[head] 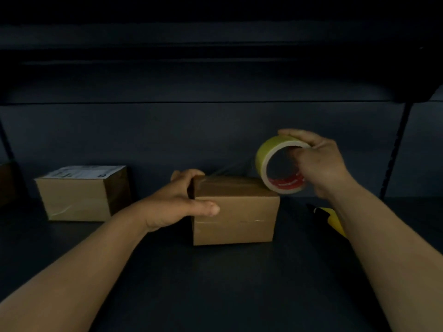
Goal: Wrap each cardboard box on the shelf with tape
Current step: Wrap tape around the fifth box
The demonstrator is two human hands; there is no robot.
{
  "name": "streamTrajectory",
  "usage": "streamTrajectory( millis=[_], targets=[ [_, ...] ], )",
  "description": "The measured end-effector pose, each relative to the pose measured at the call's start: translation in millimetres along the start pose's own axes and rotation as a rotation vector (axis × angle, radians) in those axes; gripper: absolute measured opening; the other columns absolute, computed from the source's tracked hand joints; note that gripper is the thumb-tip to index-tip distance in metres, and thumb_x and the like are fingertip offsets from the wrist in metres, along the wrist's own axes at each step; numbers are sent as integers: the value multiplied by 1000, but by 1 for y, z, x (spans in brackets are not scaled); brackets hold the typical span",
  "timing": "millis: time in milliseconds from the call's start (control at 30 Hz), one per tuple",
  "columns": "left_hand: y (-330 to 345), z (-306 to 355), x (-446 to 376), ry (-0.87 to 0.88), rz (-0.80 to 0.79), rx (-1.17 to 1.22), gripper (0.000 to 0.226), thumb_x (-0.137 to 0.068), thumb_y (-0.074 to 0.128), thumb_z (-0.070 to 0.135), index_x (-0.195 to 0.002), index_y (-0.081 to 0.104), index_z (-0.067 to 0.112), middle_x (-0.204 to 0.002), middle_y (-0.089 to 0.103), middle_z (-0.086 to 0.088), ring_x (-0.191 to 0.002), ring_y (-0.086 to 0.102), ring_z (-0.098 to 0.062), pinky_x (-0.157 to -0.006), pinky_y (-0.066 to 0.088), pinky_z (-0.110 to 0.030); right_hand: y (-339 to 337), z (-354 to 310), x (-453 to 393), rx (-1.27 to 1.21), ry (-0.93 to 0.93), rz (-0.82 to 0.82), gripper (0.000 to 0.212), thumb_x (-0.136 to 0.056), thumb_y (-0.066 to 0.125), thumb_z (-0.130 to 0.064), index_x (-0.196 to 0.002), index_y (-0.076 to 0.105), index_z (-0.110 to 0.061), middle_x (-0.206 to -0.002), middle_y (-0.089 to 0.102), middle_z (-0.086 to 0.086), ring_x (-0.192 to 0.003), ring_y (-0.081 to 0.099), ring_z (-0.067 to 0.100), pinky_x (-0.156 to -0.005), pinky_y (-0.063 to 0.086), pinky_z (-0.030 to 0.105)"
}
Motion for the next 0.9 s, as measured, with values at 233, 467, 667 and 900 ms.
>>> streamTrajectory(
  millis=[233,467,667,900],
  targets=[
    [-3,-10,1,3,0,32,80,-42,74,60,-113,40,46,-120,38,10,-108,47,-1,-85,42,-14,-12,3,-4,248,-55,-79,45,-88,48,5,-89,68,-35,-102,63,-10,-89,56,5,-77,47,17],
    [-5,-18,1,-33,11,4,98,-34,80,65,-121,41,41,-122,38,9,-113,47,-6,-98,44,-27,-17,12,-2,377,-3,-147,45,-86,46,6,-91,69,-33,-102,65,-4,-95,59,14,-77,48,24],
    [-5,-17,3,-41,14,-9,100,-37,78,63,-126,40,38,-124,38,10,-115,46,-7,-102,43,-33,-18,20,-2,418,32,-181,42,-86,47,5,-92,69,-31,-96,67,-3,-86,61,10,-67,46,19],
    [-5,-16,5,-25,8,-11,83,-39,76,61,-113,42,44,-124,39,10,-114,47,-6,-100,44,-30,-19,33,-5,544,52,-311,35,-92,48,0,-102,61,-31,-91,61,-7,-75,54,-1,-54,39,7]
  ],
)
Point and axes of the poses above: each hand's wrist, its own x-axis away from the middle knuckle, its own y-axis out of the palm, z = x × y, the point moved 1 cm from there along -x, towards the middle knuckle
